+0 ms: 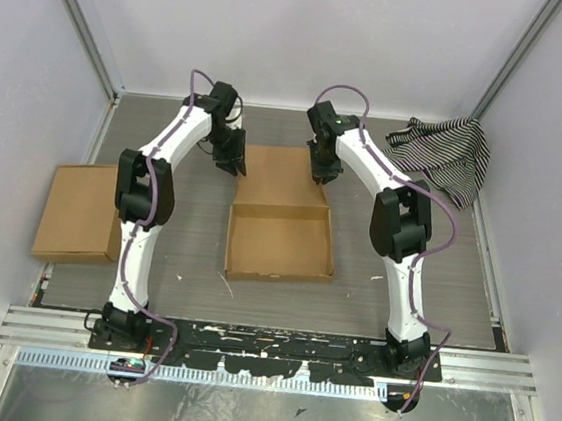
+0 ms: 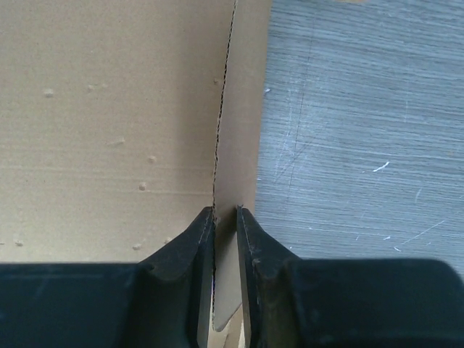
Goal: Fold the paper box
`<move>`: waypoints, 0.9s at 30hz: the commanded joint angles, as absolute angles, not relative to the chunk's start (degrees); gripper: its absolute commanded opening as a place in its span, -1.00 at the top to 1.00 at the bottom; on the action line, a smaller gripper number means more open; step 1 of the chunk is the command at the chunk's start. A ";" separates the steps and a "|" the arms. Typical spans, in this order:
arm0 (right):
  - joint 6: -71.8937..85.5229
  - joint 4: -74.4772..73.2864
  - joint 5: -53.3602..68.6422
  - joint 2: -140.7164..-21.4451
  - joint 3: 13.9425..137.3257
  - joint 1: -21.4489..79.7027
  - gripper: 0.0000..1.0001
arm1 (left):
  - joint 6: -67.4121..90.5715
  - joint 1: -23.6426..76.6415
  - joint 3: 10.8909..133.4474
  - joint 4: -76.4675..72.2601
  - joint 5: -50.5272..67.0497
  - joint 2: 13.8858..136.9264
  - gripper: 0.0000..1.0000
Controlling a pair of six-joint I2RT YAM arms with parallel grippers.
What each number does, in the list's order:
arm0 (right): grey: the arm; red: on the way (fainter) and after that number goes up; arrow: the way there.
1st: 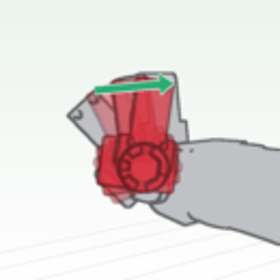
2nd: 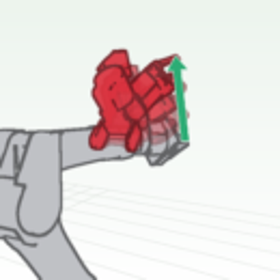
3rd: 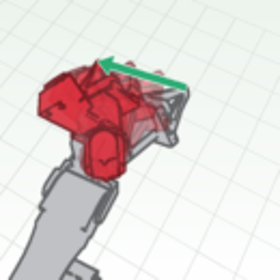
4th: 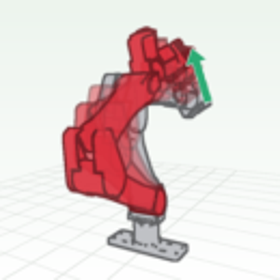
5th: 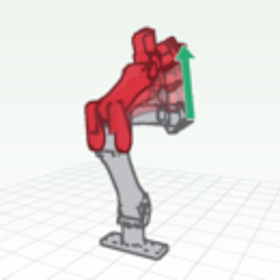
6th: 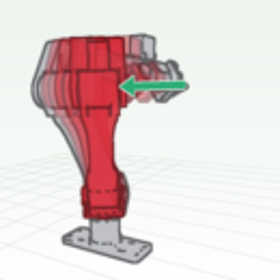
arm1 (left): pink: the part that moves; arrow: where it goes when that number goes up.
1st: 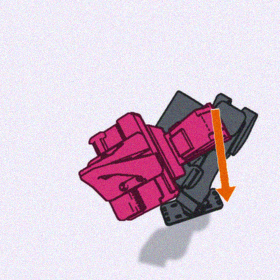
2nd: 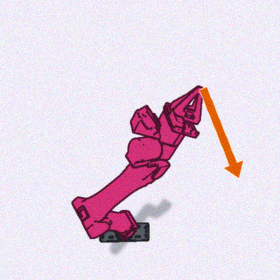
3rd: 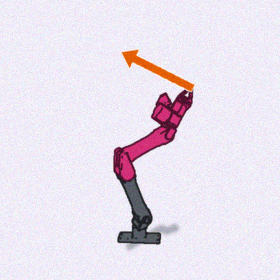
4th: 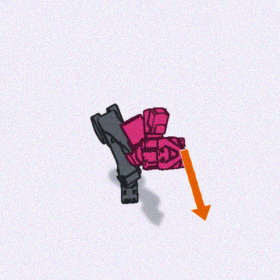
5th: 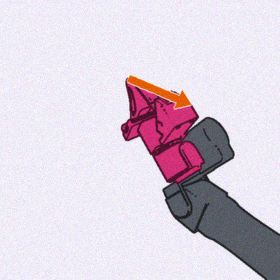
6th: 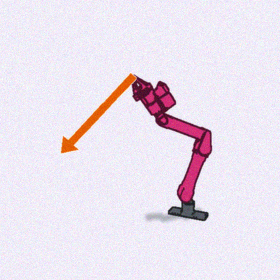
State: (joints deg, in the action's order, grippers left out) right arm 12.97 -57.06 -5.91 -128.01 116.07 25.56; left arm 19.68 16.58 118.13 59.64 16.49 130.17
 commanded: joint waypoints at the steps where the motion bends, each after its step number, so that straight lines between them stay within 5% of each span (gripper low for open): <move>1: 13.05 -58.85 -8.47 -128.89 117.24 26.11 0.53 | 18.50 17.55 122.72 64.15 14.08 132.84 0.28; 10: 14.58 -57.99 -4.85 -124.90 117.67 22.49 0.12 | 17.56 17.50 115.07 55.83 6.85 126.15 0.97; 27: 10.82 -55.95 19.43 -120.24 119.49 11.29 0.00 | 12.37 17.84 81.55 11.09 1.49 100.79 1.00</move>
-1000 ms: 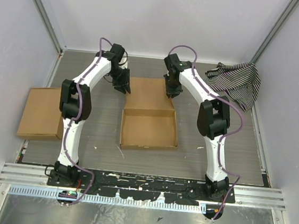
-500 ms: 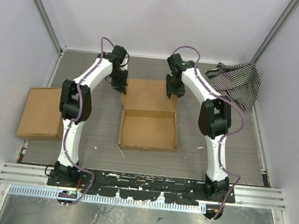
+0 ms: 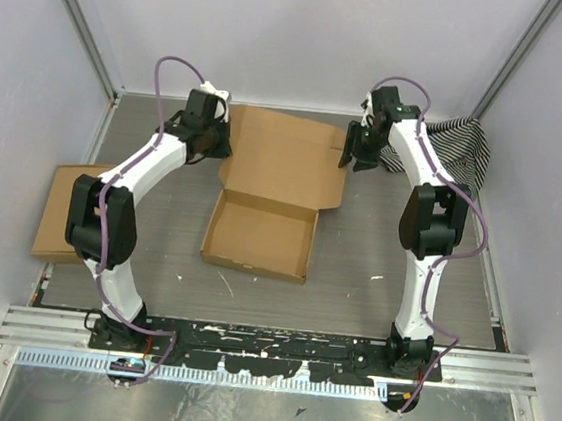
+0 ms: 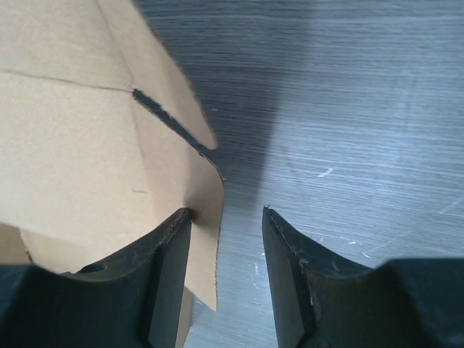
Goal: Fold the paper box
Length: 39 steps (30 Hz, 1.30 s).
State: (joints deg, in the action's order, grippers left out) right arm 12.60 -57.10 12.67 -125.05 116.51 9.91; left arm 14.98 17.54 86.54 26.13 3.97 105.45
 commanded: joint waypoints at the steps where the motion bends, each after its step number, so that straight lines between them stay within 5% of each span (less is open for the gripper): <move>1: 10.72 -55.88 20.41 -120.14 119.65 11.33 0.00 | 11.81 17.89 80.51 9.71 1.57 100.03 1.00; 17: 11.18 -56.29 19.09 -122.54 126.48 11.32 0.06 | 8.61 18.42 77.34 5.27 5.95 97.43 1.00; 19: 11.61 -56.84 18.55 -123.39 127.22 11.31 0.16 | 8.35 18.50 77.29 5.27 6.39 97.28 1.00; 24: 12.25 -57.85 17.33 -124.38 126.67 11.34 0.81 | 8.17 18.73 77.54 5.34 6.33 97.12 1.00; 30: 12.44 -57.34 13.61 -123.81 124.81 11.30 0.98 | 8.17 18.97 77.81 5.68 6.53 97.09 1.00; 39: 11.69 -45.72 9.75 -117.11 118.43 11.31 0.98 | 8.41 18.90 84.79 14.06 2.61 97.67 0.17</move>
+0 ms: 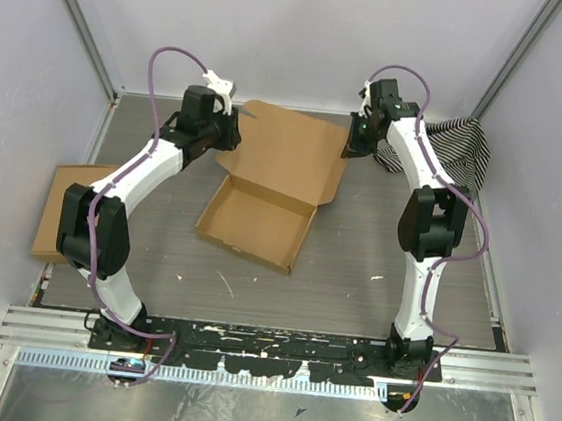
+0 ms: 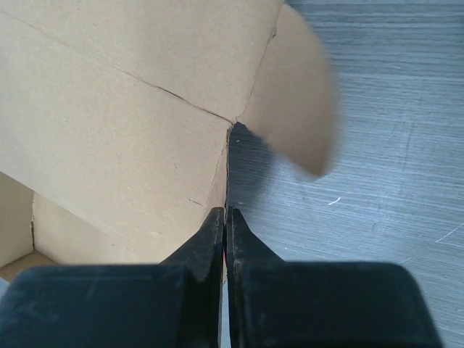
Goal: Fold the paper box
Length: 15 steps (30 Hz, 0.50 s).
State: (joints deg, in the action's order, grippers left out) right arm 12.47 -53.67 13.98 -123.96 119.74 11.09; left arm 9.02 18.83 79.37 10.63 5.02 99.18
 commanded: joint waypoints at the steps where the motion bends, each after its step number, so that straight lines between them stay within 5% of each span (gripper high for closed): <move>1: 11.24 -44.35 9.06 -116.12 118.25 11.31 0.98 | 8.05 18.92 86.21 15.47 1.86 97.73 0.14; 10: 2.52 -33.96 8.00 -110.21 115.22 11.73 0.98 | 4.91 17.35 98.42 26.87 -1.66 99.75 -0.28; 15: 1.79 -32.74 9.17 -110.09 113.49 11.82 0.97 | 4.05 16.71 102.21 31.20 1.78 102.30 -0.35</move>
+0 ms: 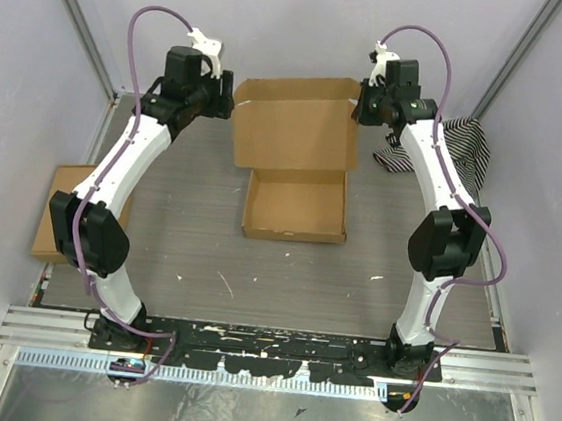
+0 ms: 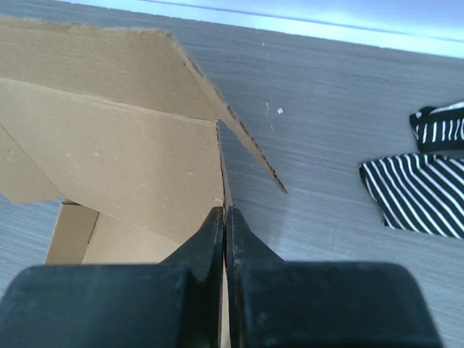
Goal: Fold the paper box
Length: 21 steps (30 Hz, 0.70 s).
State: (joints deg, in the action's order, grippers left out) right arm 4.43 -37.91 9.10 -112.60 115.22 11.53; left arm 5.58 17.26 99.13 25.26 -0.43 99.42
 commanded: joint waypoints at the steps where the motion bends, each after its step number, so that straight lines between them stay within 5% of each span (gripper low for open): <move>1: 1.84 -31.40 9.43 -109.56 112.36 12.03 0.96 | 4.13 16.74 103.16 32.17 2.60 102.91 -0.35; 21: -0.62 -24.65 11.65 -105.83 103.75 13.53 0.93 | 6.39 16.73 108.64 35.16 2.02 111.51 -0.19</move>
State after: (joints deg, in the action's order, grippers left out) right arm 0.40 -27.81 10.79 -110.21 103.42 13.34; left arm 6.68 16.71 105.69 34.35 2.92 110.28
